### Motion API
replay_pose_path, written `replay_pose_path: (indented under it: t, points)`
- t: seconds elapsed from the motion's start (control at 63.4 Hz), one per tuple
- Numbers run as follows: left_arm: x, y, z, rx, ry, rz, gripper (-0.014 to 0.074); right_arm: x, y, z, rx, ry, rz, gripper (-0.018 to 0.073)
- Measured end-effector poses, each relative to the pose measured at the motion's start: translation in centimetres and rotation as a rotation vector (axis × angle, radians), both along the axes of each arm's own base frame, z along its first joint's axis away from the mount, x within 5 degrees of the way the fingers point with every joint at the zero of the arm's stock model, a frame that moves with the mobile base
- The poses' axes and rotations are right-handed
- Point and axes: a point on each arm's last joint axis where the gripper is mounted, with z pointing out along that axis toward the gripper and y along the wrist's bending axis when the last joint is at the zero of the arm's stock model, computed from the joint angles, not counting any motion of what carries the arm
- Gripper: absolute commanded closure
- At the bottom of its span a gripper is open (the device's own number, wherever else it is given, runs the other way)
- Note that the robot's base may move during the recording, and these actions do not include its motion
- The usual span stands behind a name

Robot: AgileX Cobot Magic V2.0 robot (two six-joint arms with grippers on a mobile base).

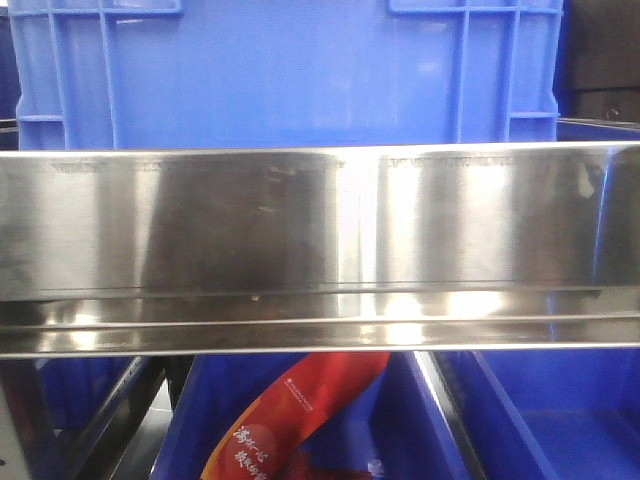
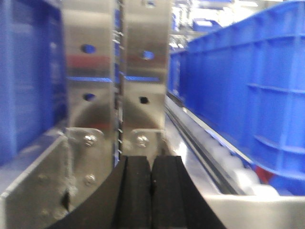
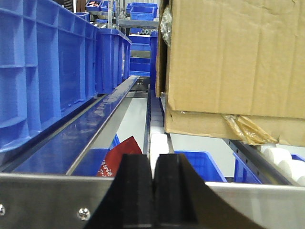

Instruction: Grab block from conveyor and place in blue bin

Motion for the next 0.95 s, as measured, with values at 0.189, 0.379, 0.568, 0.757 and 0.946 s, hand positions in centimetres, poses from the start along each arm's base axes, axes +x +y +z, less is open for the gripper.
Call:
replay_pose_path:
  t: [0.189,0.379,0.568,0.757,0.946]
  points:
    - [0.0,0.08,0.04,-0.004,-0.015,0.013,0.0707,0.0,0.0,0.0,0.0,0.0,0.0,0.0721]
    - [0.01,0.08,-0.02,-0.004,-0.013,0.013,0.0707,0.0,0.0,0.0,0.0,0.0,0.0,0.0721]
    - [0.01,0.08,-0.02,-0.004,-0.013,0.013,0.0707,0.0,0.0,0.0,0.0,0.0,0.0,0.0721]
    - [0.01,0.08,-0.02,-0.003,-0.013,0.014,0.0707,0.0,0.0,0.0,0.0,0.0,0.0,0.0721]
    - [0.01,0.08,-0.02,-0.003,-0.013,0.014,0.0707,0.0,0.0,0.0,-0.002,0.0,0.0,0.0721]
